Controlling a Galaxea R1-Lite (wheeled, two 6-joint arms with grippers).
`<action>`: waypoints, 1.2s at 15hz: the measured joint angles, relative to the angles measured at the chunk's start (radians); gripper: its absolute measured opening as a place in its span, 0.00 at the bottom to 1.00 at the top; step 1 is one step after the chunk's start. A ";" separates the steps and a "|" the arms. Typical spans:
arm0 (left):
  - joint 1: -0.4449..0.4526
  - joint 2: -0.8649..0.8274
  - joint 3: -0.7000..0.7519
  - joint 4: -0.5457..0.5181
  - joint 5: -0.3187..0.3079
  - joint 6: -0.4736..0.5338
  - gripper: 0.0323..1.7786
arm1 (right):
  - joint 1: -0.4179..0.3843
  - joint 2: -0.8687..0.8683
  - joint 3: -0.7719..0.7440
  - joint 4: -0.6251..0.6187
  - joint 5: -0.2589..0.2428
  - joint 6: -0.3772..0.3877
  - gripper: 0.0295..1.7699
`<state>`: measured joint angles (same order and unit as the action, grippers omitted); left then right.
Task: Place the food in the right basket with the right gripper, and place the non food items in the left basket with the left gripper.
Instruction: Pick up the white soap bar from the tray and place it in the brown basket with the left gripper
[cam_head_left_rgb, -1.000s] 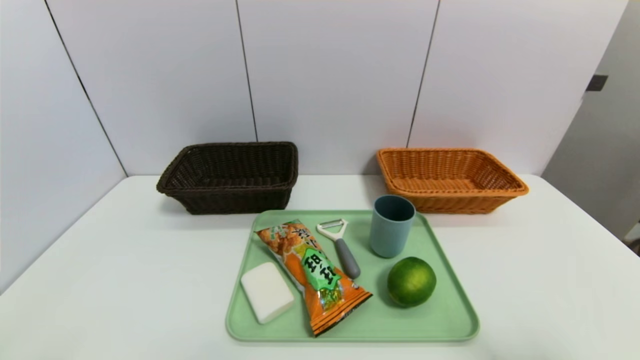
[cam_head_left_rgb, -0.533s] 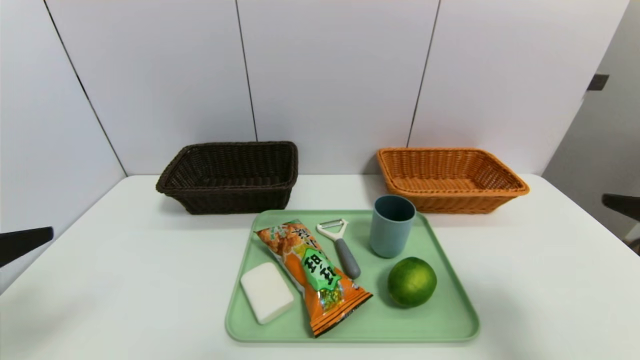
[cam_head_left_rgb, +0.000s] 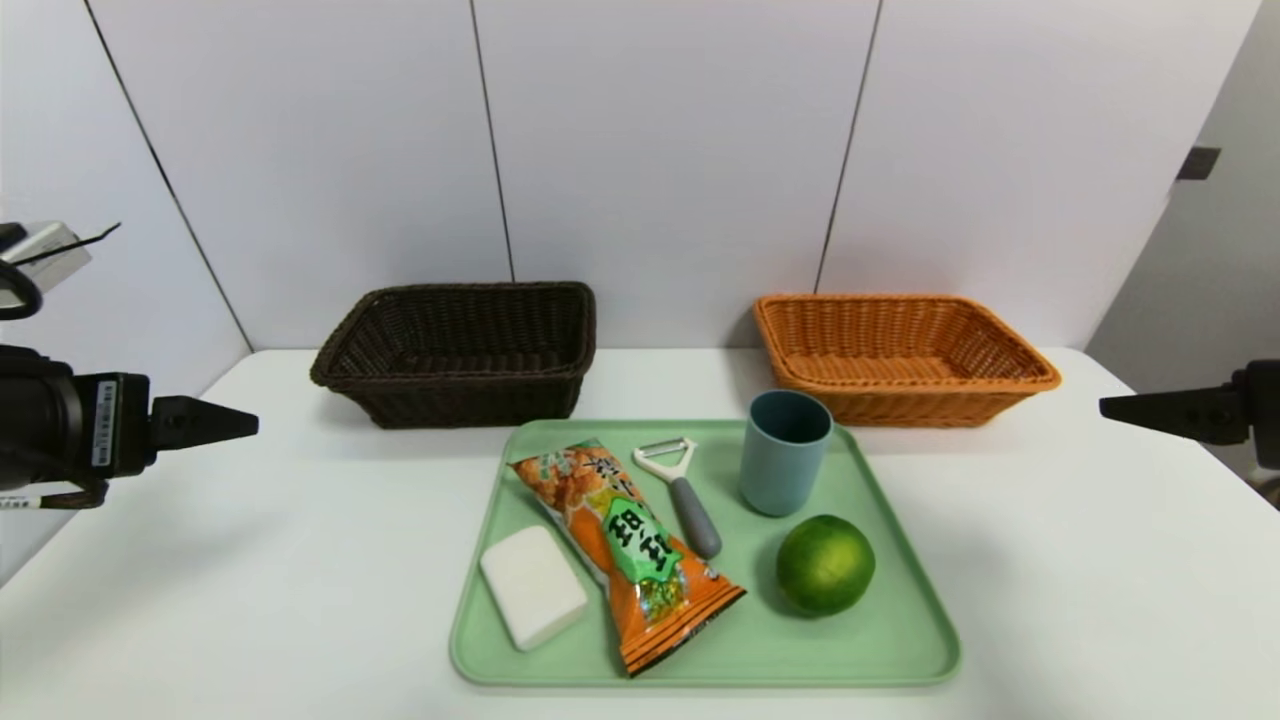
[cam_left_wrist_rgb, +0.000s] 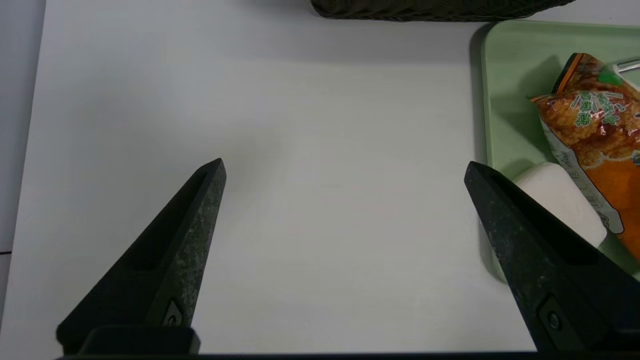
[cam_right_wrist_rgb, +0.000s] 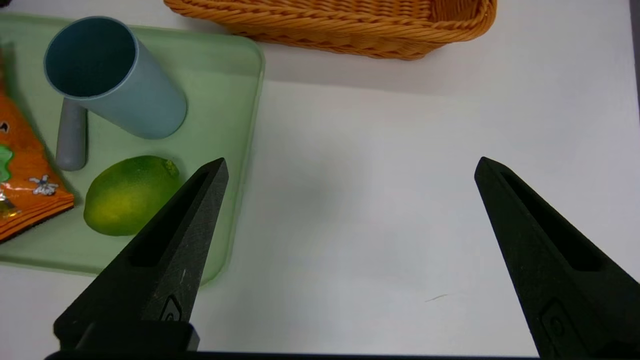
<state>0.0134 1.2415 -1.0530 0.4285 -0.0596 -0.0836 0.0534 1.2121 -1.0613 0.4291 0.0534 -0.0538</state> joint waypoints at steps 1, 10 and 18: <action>-0.014 0.020 -0.016 0.004 0.000 -0.019 0.95 | 0.013 0.012 -0.010 0.015 0.003 -0.001 0.96; -0.418 0.092 -0.204 0.279 0.099 -0.270 0.95 | 0.144 0.096 -0.107 0.089 0.048 -0.002 0.96; -0.734 0.281 -0.305 0.357 0.260 -0.559 0.95 | 0.177 0.133 -0.101 0.087 0.057 0.004 0.96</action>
<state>-0.7202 1.5230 -1.3577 0.7855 0.2006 -0.6421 0.2302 1.3455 -1.1621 0.5162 0.1100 -0.0496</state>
